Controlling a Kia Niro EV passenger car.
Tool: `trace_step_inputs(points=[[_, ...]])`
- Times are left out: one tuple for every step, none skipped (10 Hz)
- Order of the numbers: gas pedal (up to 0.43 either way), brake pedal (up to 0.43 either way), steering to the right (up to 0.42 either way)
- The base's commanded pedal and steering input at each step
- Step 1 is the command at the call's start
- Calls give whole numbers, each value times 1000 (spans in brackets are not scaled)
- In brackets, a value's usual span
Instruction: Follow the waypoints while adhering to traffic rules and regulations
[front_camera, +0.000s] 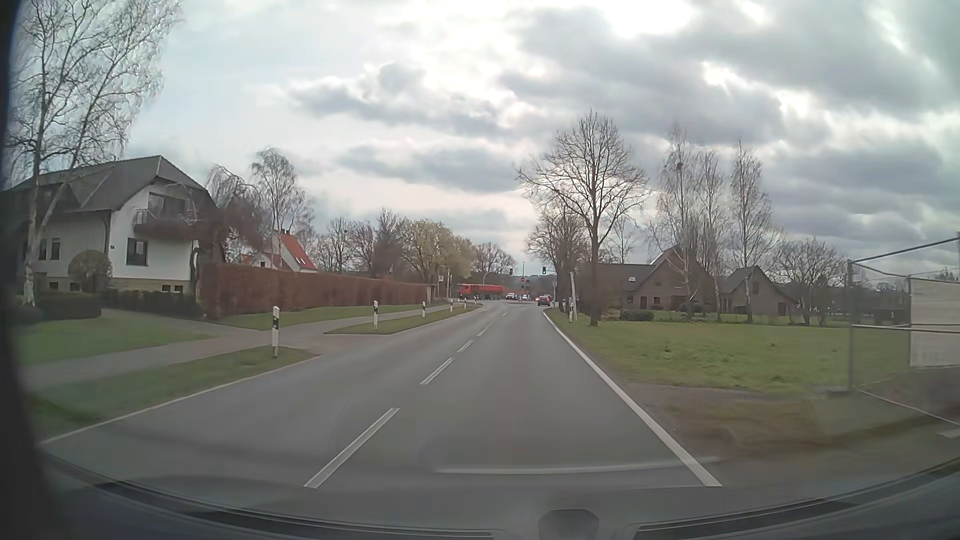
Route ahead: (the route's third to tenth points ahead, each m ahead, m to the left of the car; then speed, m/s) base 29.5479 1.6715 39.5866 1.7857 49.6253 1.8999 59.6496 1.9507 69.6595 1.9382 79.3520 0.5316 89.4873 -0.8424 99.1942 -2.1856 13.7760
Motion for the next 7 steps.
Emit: trace_step_inputs(points=[[150, 0, 8], [150, 0, 8], [150, 0, 7], [138, 0, 7], [138, 0, 6], [138, 0, 6], [138, 0, 5]])
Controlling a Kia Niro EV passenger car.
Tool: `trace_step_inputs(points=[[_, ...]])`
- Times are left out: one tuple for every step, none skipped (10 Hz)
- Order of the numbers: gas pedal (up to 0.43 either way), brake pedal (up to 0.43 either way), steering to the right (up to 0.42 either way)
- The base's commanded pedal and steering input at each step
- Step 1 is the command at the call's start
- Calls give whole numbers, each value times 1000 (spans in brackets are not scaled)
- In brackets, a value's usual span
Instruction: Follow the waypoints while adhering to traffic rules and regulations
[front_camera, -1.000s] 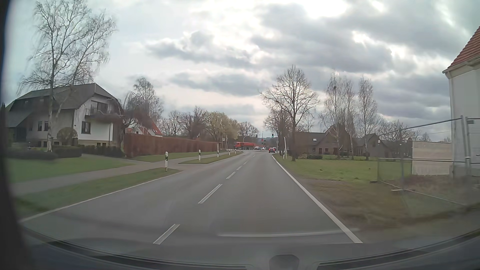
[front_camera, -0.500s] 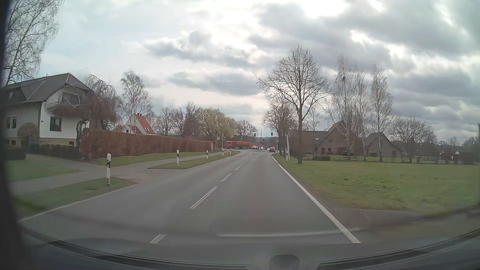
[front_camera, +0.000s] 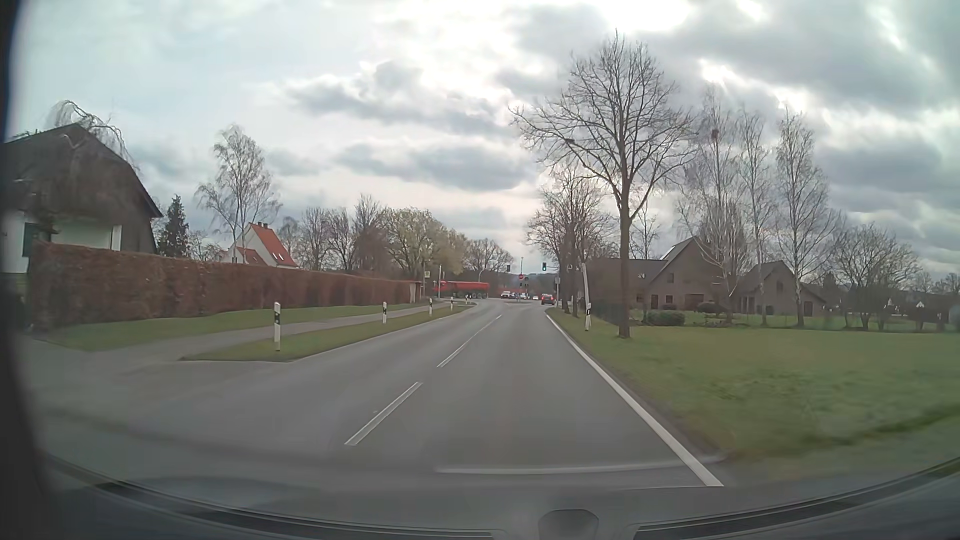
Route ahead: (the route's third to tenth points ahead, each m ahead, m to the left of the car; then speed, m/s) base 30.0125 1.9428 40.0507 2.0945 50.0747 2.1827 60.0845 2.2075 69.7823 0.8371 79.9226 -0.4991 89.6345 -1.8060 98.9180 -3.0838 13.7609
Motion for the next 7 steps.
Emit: trace_step_inputs(points=[[138, 0, 5], [138, 0, 5], [138, 0, 5], [138, 0, 5], [138, 0, 5], [138, 0, 6], [138, 0, 6]])
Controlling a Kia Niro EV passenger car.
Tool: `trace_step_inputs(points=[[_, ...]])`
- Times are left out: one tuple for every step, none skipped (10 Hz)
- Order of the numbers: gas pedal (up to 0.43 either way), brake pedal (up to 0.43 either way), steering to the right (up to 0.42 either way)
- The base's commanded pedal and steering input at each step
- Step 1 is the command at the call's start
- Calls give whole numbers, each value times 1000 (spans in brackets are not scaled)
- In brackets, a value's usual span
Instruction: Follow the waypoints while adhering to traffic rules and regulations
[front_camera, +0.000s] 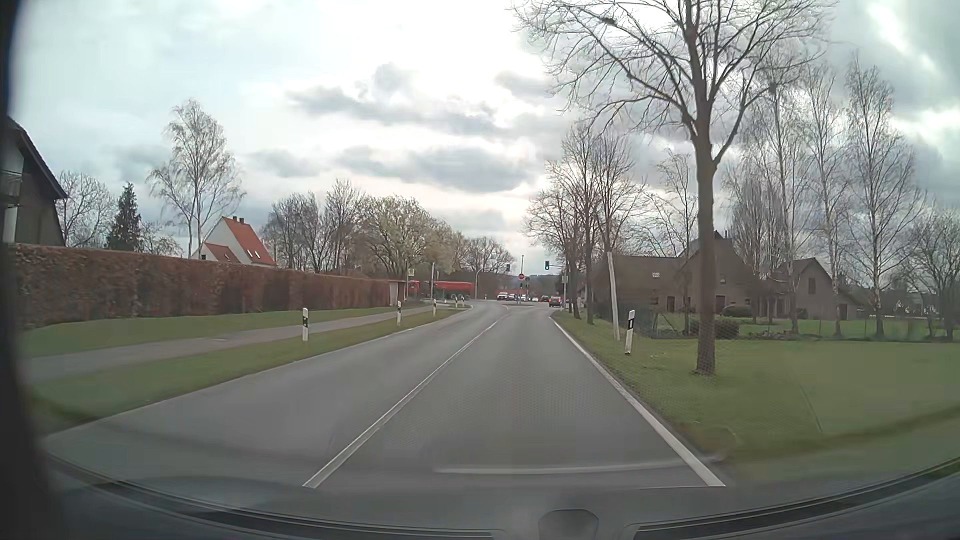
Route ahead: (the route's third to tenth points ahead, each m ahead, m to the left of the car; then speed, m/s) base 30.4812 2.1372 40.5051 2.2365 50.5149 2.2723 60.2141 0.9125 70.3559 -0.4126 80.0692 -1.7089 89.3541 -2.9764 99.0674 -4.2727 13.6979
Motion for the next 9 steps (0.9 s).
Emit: trace_step_inputs(points=[[138, 0, 7], [138, 0, 7], [138, 0, 7], [138, 0, 8], [150, 0, 8], [150, 0, 7], [150, 0, 8], [150, 0, 9], [150, 0, 9]])
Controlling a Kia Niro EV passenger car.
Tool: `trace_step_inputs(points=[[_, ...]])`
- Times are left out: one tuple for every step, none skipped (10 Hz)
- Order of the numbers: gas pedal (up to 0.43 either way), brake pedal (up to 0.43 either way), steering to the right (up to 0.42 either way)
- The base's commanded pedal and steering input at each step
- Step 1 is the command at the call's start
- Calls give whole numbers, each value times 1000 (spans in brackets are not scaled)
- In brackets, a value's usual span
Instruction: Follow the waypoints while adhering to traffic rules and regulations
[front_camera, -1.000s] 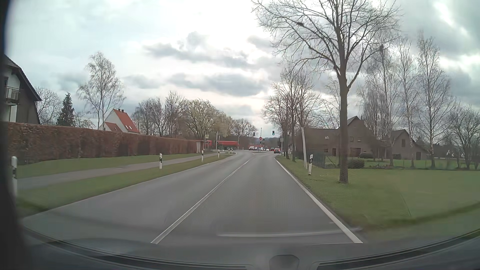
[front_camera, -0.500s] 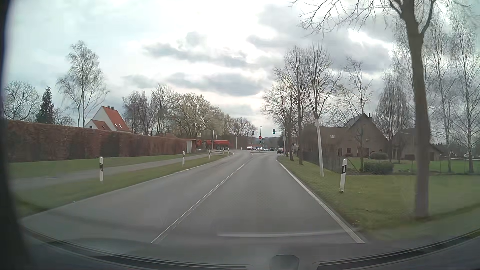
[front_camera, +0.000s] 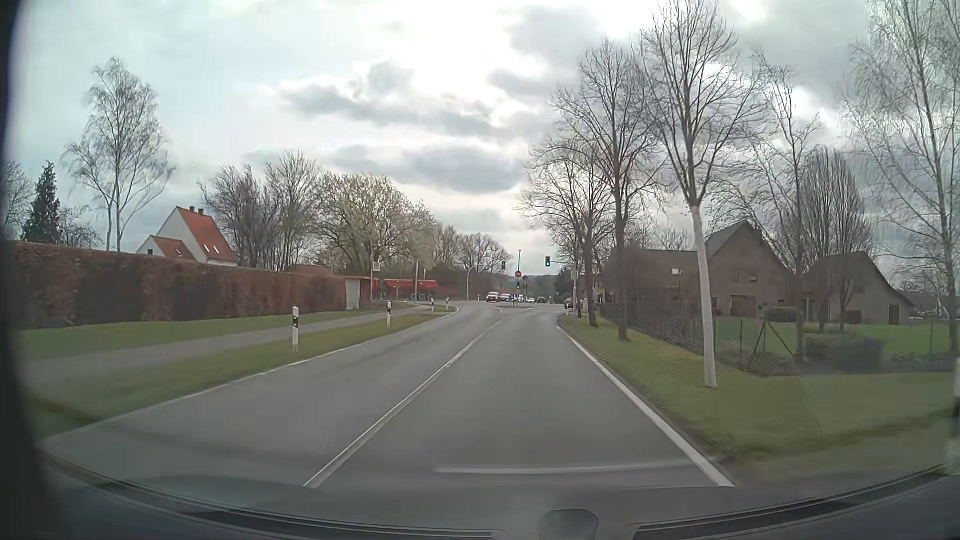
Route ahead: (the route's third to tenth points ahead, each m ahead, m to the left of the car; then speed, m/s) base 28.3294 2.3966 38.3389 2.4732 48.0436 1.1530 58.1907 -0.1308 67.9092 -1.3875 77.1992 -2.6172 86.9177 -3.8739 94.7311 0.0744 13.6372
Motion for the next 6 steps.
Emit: trace_step_inputs(points=[[150, 0, 9], [150, 0, 9], [150, 0, 9], [150, 0, 9], [138, 0, 9], [130, 0, 9]])
